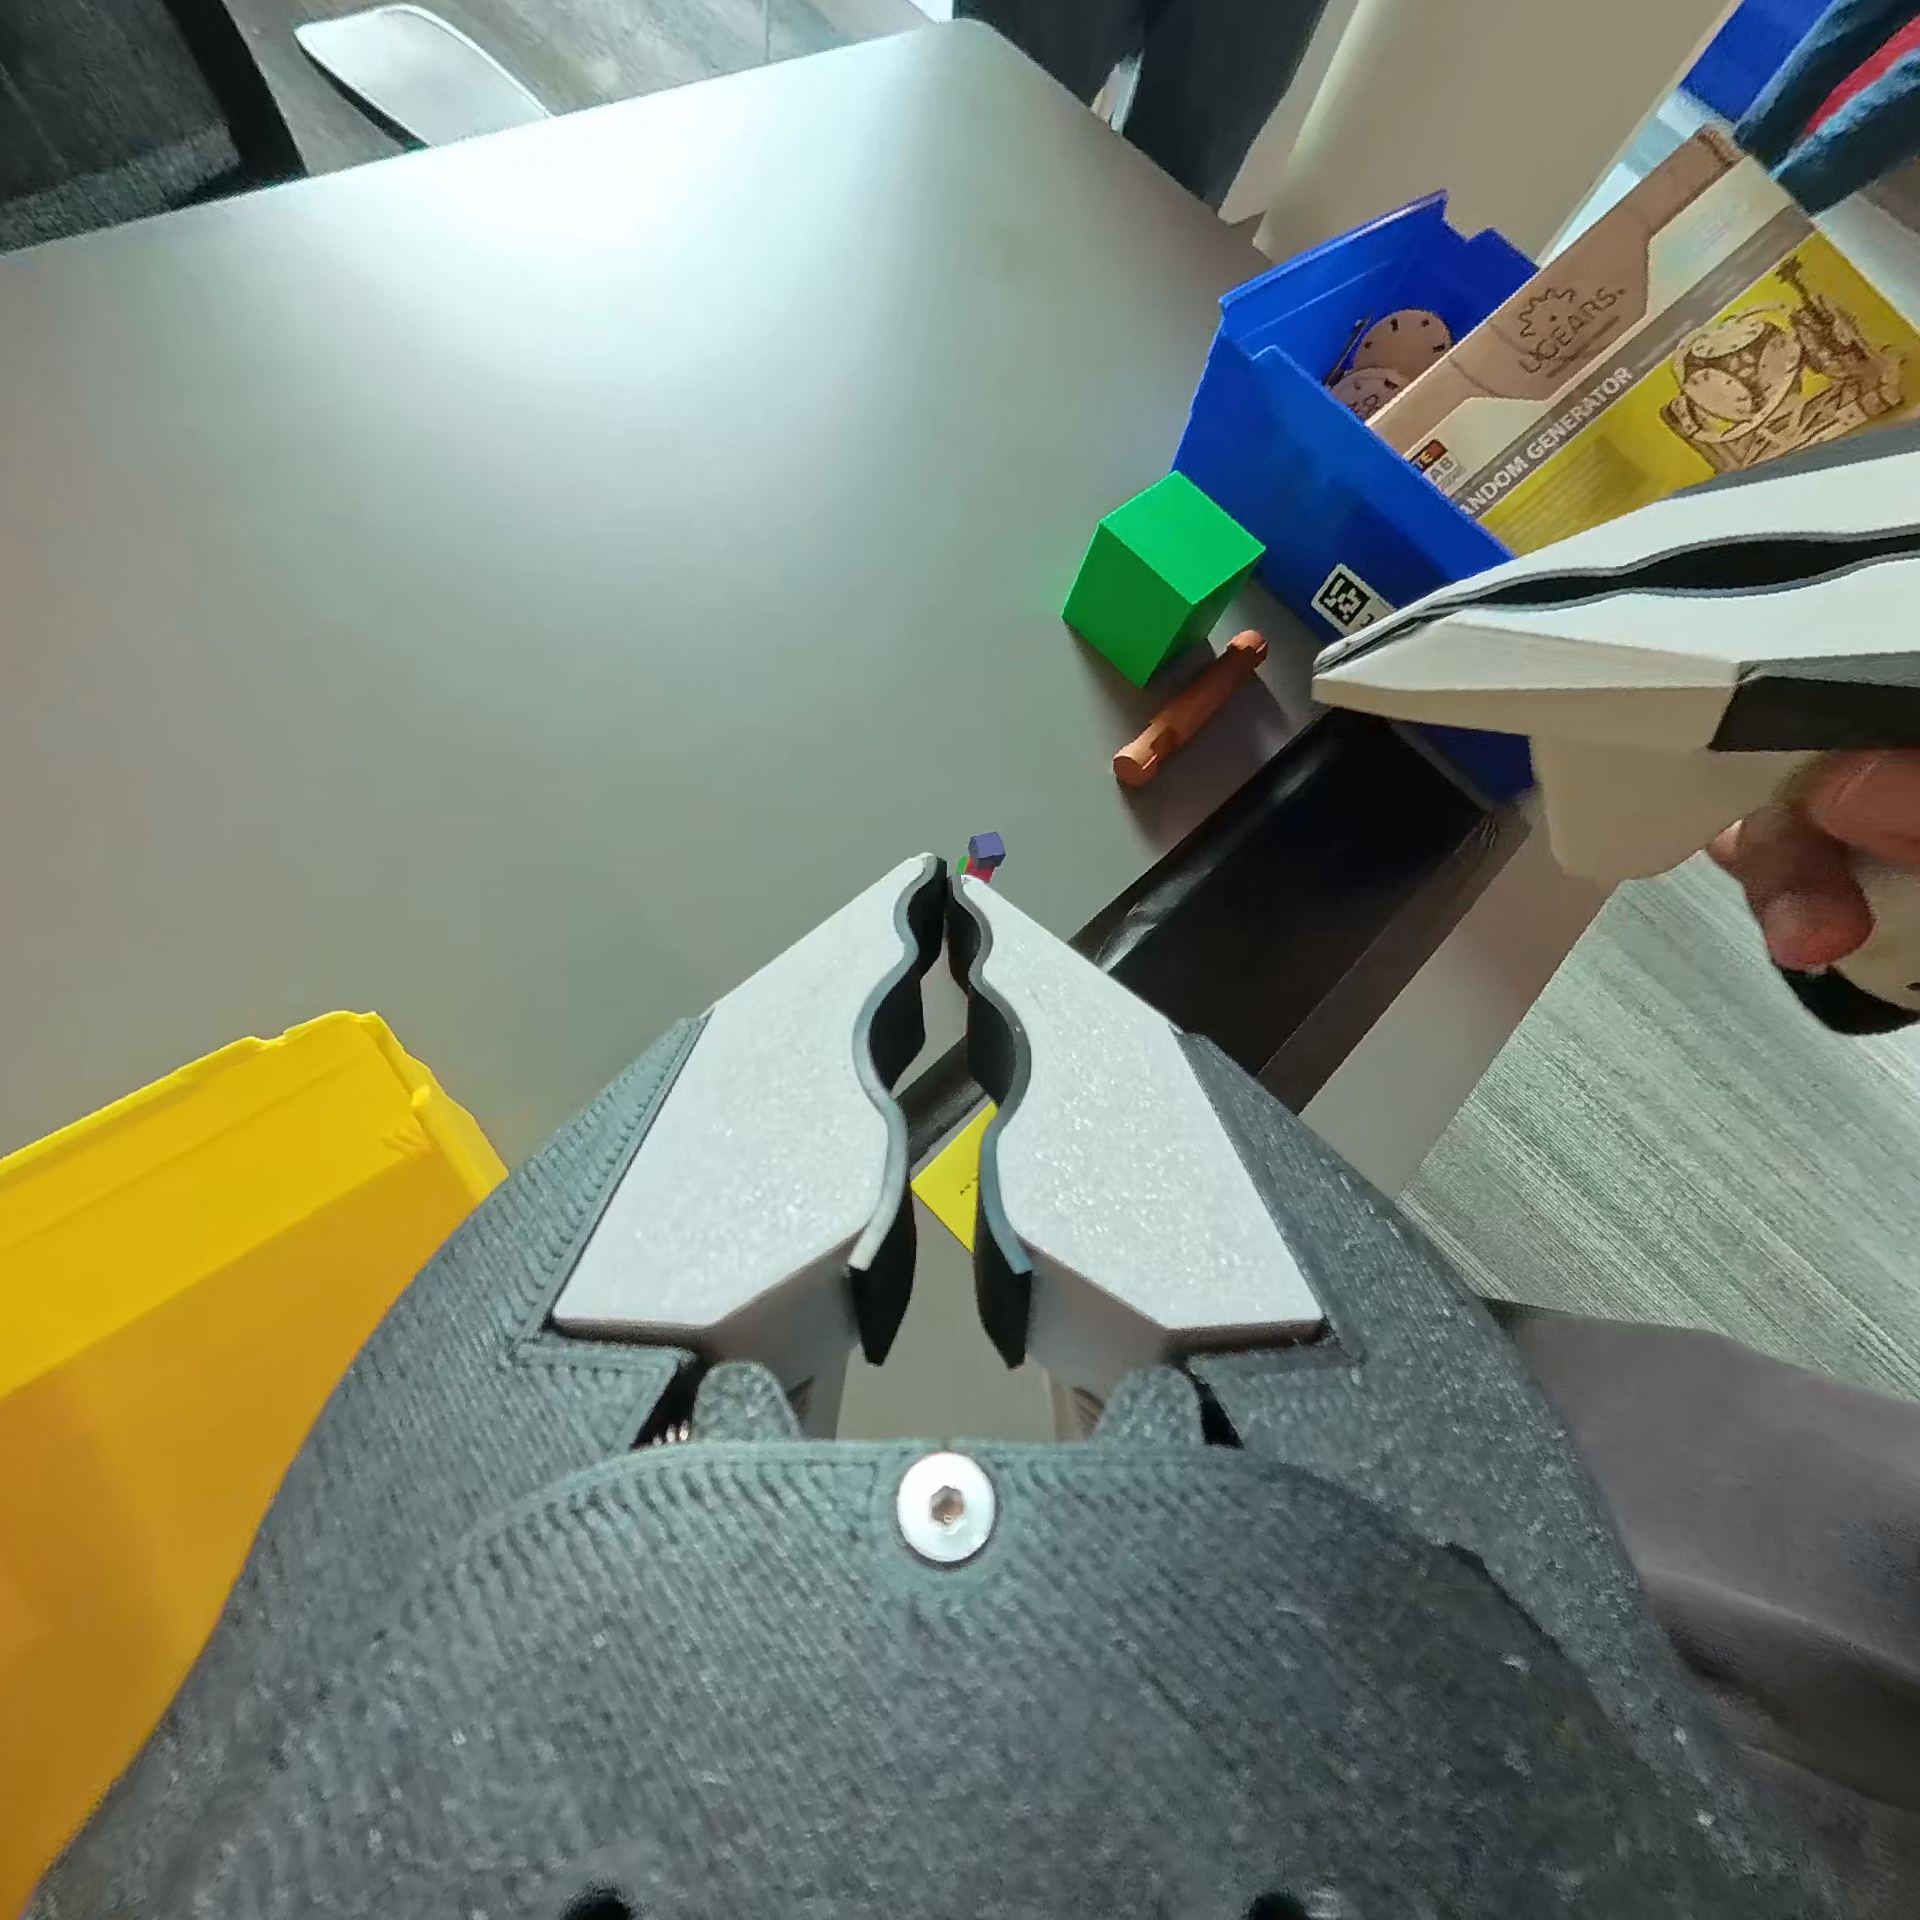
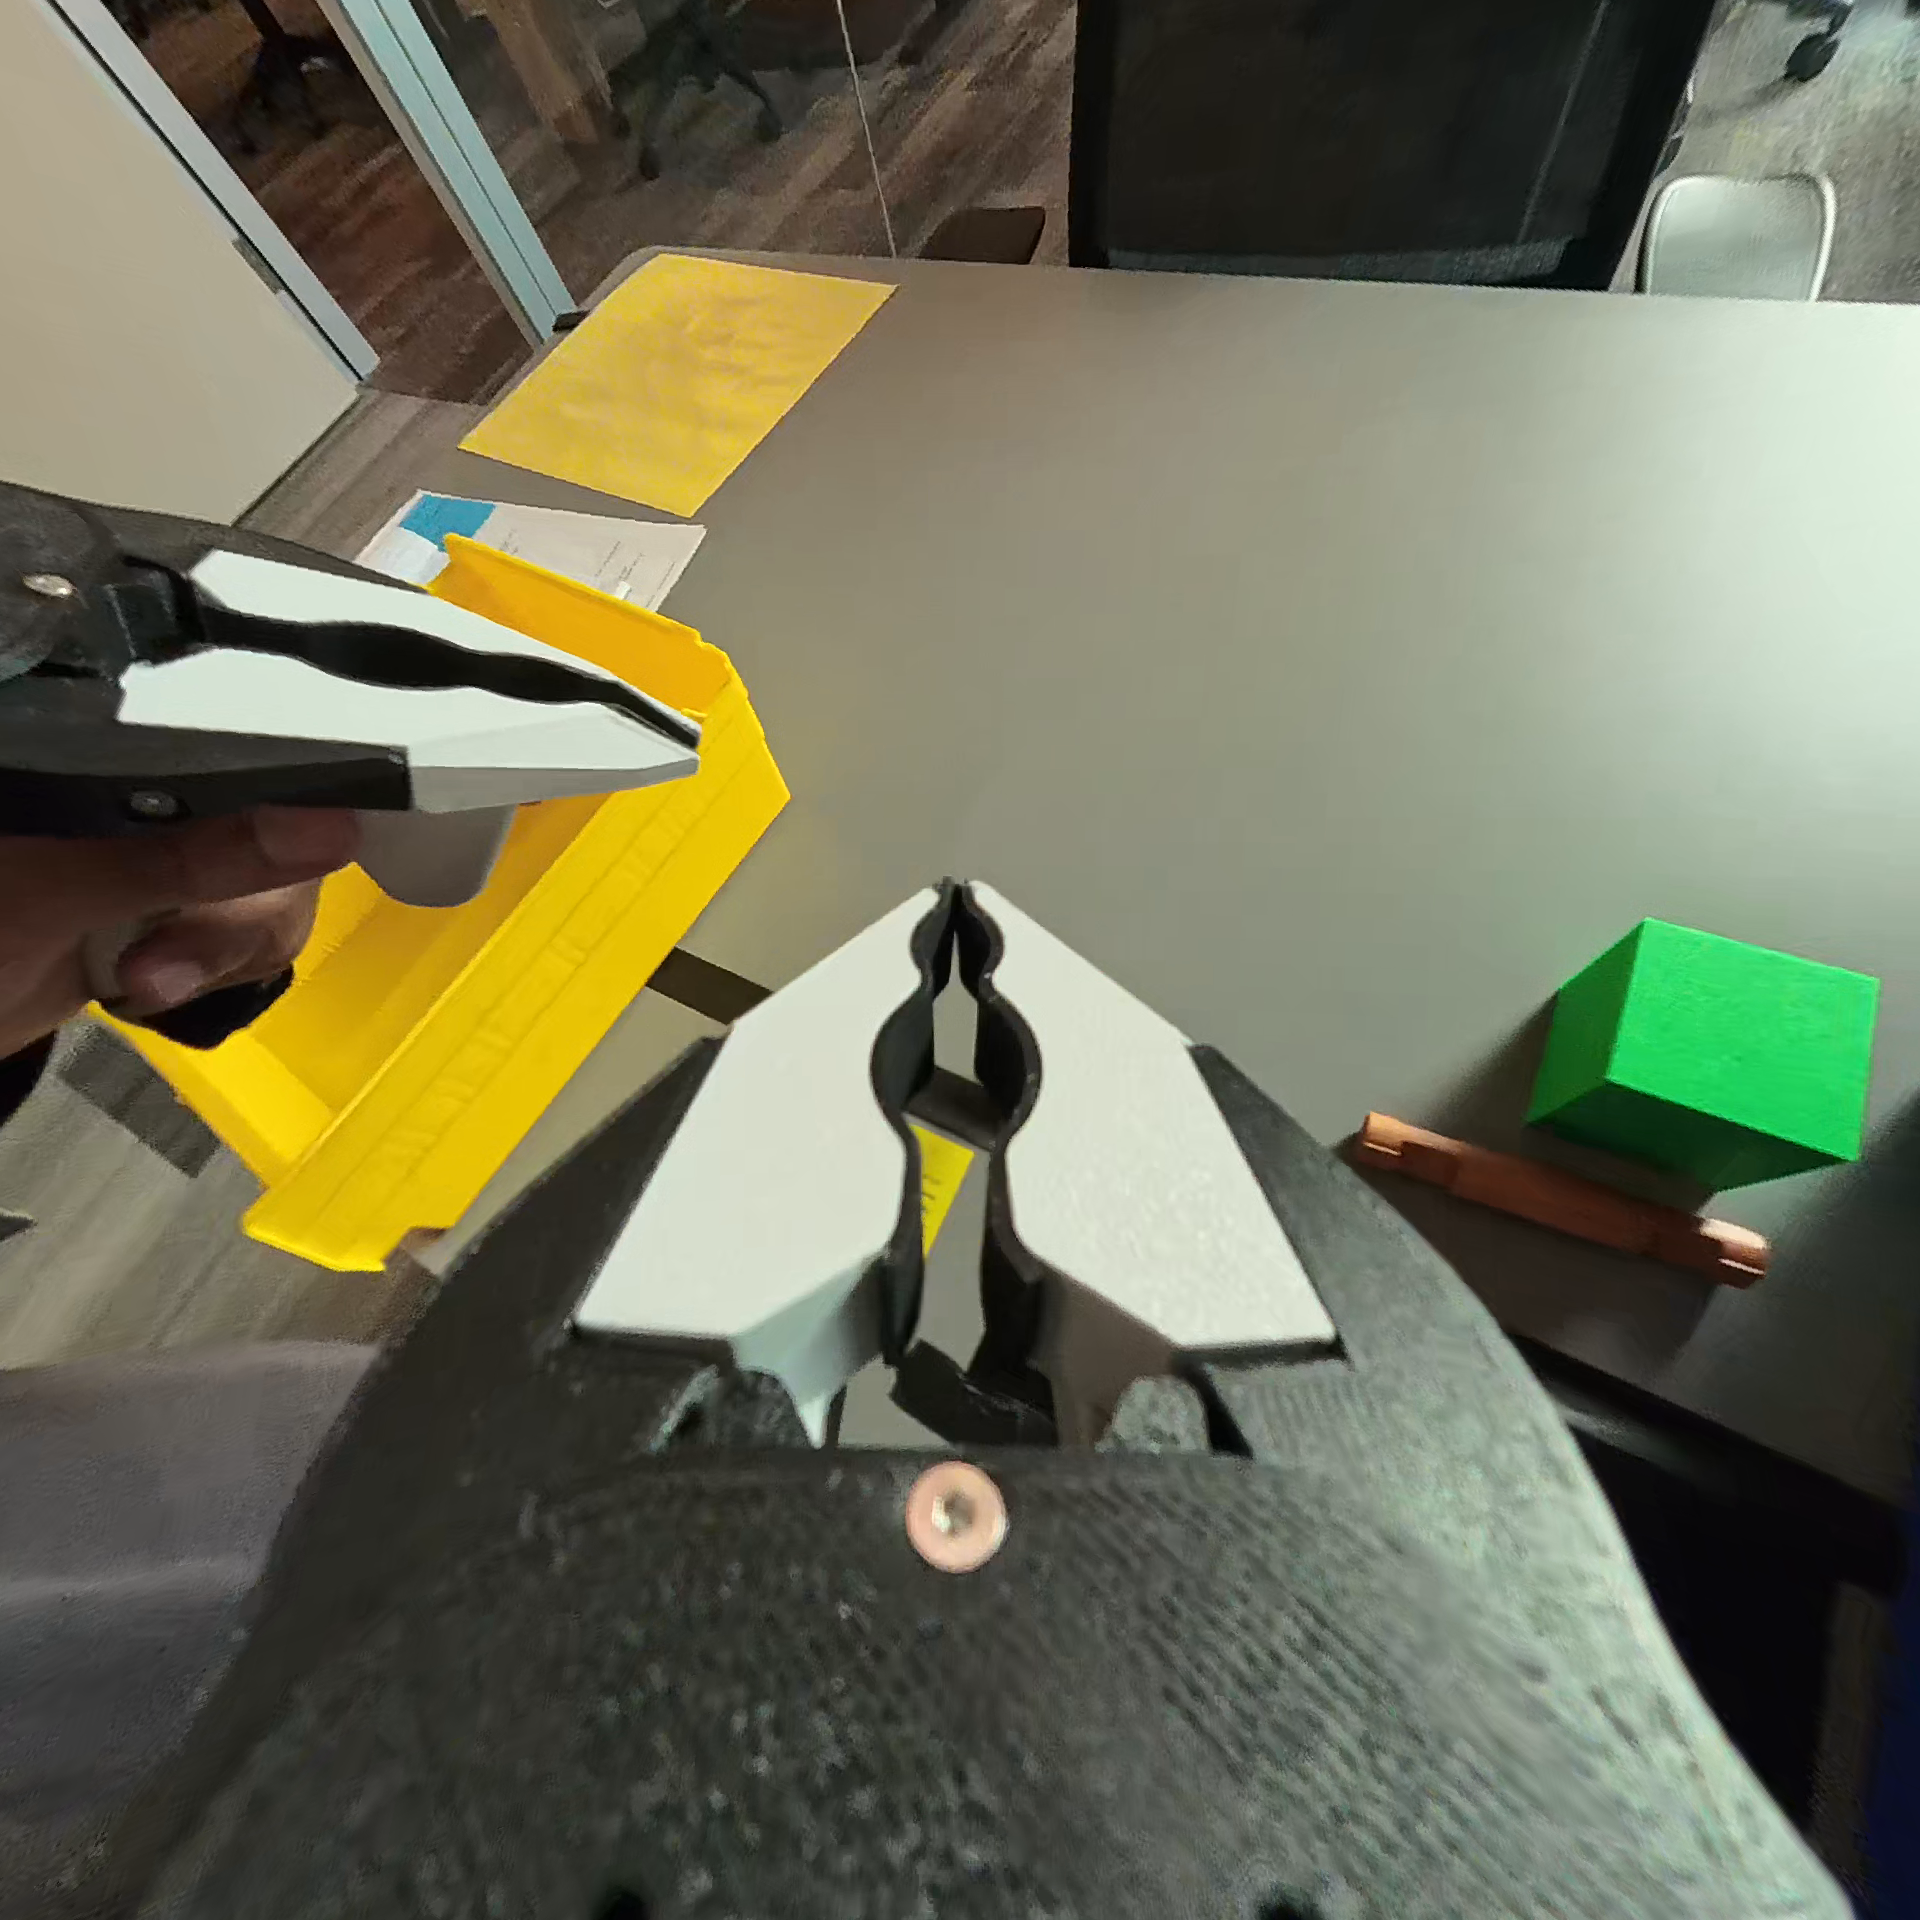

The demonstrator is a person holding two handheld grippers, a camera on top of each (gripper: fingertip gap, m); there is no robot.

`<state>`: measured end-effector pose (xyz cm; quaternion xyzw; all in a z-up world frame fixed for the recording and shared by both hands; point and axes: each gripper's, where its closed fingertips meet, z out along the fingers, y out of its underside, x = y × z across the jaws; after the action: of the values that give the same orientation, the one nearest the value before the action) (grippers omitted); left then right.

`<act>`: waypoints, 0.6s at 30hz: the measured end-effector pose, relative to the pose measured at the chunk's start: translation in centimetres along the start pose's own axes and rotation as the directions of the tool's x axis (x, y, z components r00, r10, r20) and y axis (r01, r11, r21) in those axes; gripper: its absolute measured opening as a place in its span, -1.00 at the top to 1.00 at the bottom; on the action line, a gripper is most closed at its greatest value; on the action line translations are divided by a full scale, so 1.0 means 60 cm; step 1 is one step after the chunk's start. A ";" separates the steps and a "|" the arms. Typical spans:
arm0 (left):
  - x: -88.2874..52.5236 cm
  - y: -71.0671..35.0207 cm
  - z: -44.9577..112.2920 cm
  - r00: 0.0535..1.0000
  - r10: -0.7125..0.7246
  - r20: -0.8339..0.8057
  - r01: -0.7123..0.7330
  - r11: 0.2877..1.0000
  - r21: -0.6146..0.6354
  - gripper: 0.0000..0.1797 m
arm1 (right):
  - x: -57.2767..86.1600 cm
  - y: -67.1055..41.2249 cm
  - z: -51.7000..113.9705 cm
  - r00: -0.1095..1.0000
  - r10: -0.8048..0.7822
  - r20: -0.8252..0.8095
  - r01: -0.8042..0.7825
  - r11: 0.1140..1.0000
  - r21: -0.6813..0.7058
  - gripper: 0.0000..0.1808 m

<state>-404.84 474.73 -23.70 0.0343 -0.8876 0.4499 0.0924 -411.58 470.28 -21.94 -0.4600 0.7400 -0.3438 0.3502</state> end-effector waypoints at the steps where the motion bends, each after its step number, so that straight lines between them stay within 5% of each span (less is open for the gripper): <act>1: -0.003 0.002 0.001 1.000 0.006 0.007 -0.006 1.000 -0.005 1.00 | 0.004 0.000 -0.002 1.000 -0.027 -0.010 0.027 1.000 0.002 1.00; 6: -0.023 0.023 0.015 0.999 -0.034 0.041 0.036 0.998 -0.050 1.00 | 0.044 0.049 0.010 0.983 -0.165 -0.077 0.158 0.984 -0.087 1.00; 18: -0.033 0.077 0.038 0.984 -0.124 0.130 0.140 0.982 -0.123 1.00 | 0.046 0.197 0.124 0.965 -0.245 0.096 0.263 0.890 -0.372 1.00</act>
<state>-403.84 475.58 -29.05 0.1144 -0.9151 0.3802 0.0700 -411.50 470.37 -36.15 -0.6199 0.7178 -0.2253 0.2230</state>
